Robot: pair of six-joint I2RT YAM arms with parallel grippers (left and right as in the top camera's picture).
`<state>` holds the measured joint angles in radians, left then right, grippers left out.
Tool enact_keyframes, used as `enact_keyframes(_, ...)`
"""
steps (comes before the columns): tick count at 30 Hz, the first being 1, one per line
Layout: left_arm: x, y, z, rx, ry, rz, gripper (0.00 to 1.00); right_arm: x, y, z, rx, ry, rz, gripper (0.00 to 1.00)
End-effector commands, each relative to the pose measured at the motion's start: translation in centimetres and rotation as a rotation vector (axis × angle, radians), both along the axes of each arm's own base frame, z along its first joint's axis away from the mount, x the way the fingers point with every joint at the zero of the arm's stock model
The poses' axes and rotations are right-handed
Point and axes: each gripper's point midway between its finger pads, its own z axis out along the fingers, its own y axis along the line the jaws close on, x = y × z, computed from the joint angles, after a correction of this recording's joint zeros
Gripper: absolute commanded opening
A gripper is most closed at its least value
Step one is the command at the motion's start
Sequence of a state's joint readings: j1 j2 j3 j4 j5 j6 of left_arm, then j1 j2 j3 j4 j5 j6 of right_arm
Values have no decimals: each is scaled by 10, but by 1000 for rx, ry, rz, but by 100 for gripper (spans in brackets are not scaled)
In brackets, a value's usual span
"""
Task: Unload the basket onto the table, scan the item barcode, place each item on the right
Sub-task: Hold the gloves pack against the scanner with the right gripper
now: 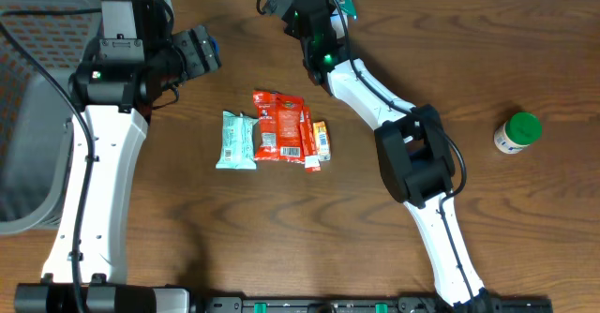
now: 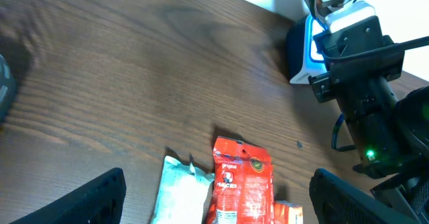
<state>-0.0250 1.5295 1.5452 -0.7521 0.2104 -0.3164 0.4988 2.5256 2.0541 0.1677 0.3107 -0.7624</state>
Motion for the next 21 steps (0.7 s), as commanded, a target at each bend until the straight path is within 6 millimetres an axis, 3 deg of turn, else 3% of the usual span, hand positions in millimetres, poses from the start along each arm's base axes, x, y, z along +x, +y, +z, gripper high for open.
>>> enact_keyframes(1, 0, 2, 4, 7, -12, -1, 88, 1, 5, 7, 79, 4, 10, 1)
enact_keyframes(7, 0, 2, 4, 7, -12, -1, 88, 1, 5, 7, 107, 8, 1, 1)
enact_keyframes(10, 0, 2, 4, 7, -12, -1, 88, 1, 4, 17, 117, -2, 1, 1)
enact_keyframes(16, 0, 2, 4, 6, -12, -1, 88, -7, 3, 72, 223, -26, 30, 1)
enact_keyframes(21, 0, 2, 4, 7, -12, -1, 88, -22, -26, 119, 322, 36, -37, 1)
